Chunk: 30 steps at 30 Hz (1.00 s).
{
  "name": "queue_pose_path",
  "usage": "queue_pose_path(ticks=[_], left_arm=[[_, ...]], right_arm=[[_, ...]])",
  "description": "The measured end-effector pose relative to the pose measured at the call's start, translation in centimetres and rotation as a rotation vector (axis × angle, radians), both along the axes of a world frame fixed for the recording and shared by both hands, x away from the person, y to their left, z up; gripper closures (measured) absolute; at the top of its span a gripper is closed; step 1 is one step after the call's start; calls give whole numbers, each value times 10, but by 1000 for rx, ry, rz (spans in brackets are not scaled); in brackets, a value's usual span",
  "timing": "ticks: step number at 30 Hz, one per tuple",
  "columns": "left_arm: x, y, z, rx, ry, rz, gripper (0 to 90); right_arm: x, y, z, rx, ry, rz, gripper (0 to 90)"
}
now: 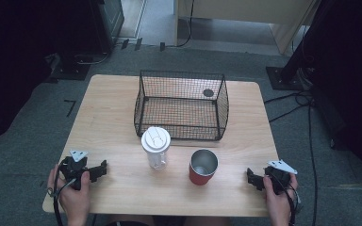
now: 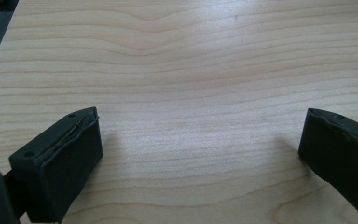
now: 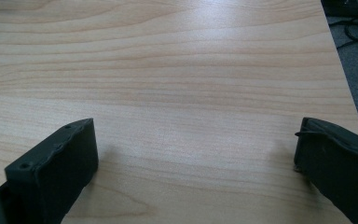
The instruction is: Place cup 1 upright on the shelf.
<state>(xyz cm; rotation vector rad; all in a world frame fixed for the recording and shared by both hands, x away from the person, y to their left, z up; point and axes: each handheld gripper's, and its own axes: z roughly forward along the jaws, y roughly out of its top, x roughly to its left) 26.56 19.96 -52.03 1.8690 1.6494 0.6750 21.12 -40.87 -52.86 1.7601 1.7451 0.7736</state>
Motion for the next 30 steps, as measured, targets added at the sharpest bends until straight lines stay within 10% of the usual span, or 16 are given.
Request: queue_pose_path(ticks=[30], left_arm=[[0, 0, 0, 1, 1, -1, 0]], right_arm=[[-20, 54, 41, 24, -116, 173, 0]])
